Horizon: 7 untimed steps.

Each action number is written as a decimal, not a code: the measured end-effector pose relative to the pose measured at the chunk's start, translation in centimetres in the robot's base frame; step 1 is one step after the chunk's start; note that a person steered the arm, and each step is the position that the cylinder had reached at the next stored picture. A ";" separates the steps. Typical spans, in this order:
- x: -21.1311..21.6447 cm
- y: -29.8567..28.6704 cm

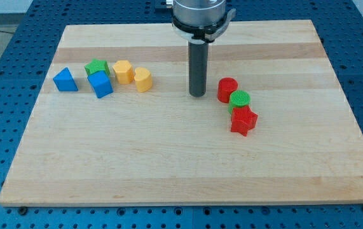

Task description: Move the red circle above the green circle

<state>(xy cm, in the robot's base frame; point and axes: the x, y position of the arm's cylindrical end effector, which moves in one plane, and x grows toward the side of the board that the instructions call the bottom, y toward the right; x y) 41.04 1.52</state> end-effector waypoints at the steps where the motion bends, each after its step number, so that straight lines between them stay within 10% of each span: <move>1: 0.0 1.4; 7: 0.0 4.3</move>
<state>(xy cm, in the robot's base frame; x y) 41.04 5.85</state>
